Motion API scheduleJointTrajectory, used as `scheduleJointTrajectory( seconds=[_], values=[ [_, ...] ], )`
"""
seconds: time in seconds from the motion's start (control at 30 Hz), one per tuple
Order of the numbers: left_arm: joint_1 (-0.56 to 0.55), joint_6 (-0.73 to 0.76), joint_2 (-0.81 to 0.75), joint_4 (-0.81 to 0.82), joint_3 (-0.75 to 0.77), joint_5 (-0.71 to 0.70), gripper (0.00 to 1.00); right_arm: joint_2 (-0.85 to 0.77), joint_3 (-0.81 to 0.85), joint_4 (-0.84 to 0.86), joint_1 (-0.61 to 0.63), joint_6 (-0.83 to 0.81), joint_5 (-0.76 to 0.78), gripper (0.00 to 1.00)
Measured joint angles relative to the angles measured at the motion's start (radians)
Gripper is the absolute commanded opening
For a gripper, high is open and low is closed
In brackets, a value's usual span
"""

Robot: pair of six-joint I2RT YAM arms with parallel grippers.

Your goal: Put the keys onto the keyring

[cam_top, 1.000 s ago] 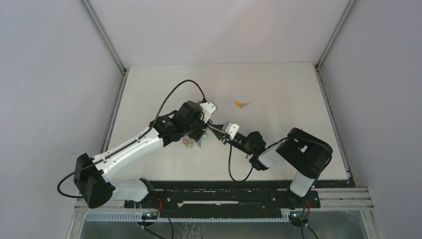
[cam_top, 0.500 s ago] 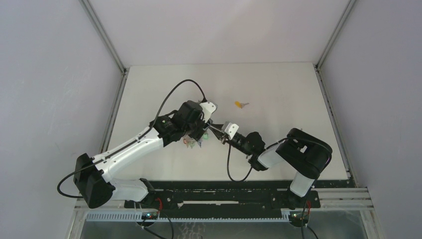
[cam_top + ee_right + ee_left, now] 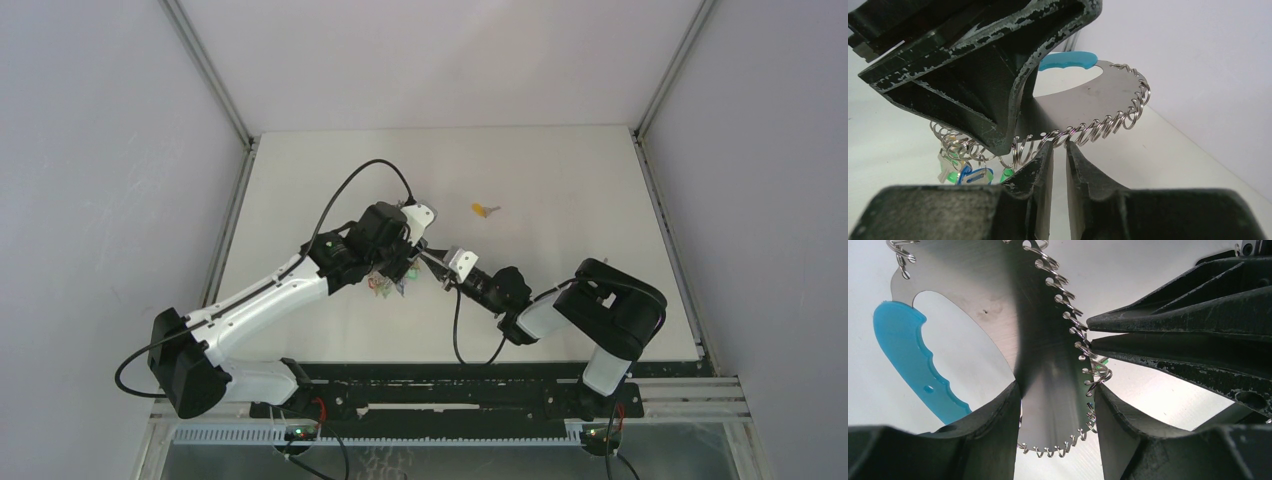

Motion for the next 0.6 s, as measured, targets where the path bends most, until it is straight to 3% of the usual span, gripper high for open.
scheduleJointTrajectory(
  seconds=[0.6],
  values=[
    [0.000,0.002,0.000,-0.008,0.000,-0.016,0.09,0.000,0.000,0.000,-0.002,-0.040,-0.002,0.17]
  ],
)
